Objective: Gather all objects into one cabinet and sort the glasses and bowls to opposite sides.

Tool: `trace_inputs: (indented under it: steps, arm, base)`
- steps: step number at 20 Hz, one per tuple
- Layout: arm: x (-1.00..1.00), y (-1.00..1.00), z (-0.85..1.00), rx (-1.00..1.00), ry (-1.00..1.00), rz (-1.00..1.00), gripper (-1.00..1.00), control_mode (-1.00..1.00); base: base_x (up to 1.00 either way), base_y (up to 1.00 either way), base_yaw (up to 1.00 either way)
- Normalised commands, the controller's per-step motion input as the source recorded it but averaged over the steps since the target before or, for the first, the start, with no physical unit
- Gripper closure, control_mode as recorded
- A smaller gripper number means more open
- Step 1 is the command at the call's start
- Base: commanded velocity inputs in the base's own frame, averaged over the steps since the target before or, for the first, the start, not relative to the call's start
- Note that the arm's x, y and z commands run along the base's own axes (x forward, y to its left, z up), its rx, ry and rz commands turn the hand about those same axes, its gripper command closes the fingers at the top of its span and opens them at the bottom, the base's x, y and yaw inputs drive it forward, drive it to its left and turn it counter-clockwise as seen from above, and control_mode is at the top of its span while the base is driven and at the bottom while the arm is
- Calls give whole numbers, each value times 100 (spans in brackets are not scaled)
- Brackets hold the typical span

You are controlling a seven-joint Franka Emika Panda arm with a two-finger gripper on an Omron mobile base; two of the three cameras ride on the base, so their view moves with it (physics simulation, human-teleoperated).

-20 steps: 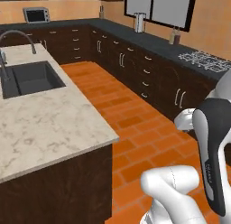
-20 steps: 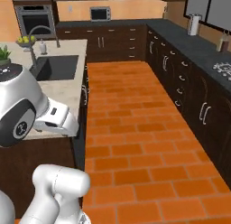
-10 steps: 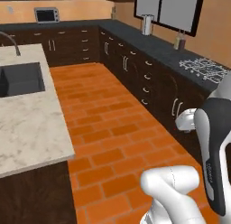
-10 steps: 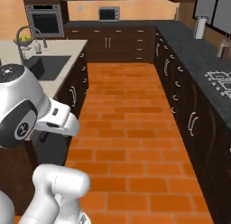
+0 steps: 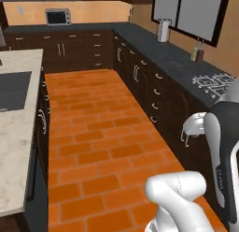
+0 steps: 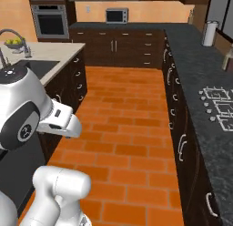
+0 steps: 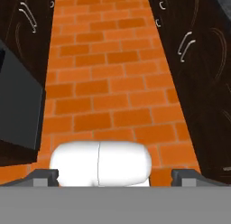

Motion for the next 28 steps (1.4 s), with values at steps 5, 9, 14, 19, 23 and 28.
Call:
trace_inputs:
  steps: [5,9,14,19,23,28]
  arm:
    - [0,0,0,0,0,0,-100,100]
    - [0,0,0,0,0,0,-100,100]
    - [0,0,0,0,0,0,-100,100]
    - [0,0,0,0,0,0,-100,100]
    - [0,0,0,0,0,0,-100,100]
    - [0,0,0,0,0,0,-100,100]
  base:
    - [100,-4,9]
    - [100,0,3]
    - [100,-2,0]
    - [100,-6,0]
    - [100,-22,2]
    - [100,-35,5]
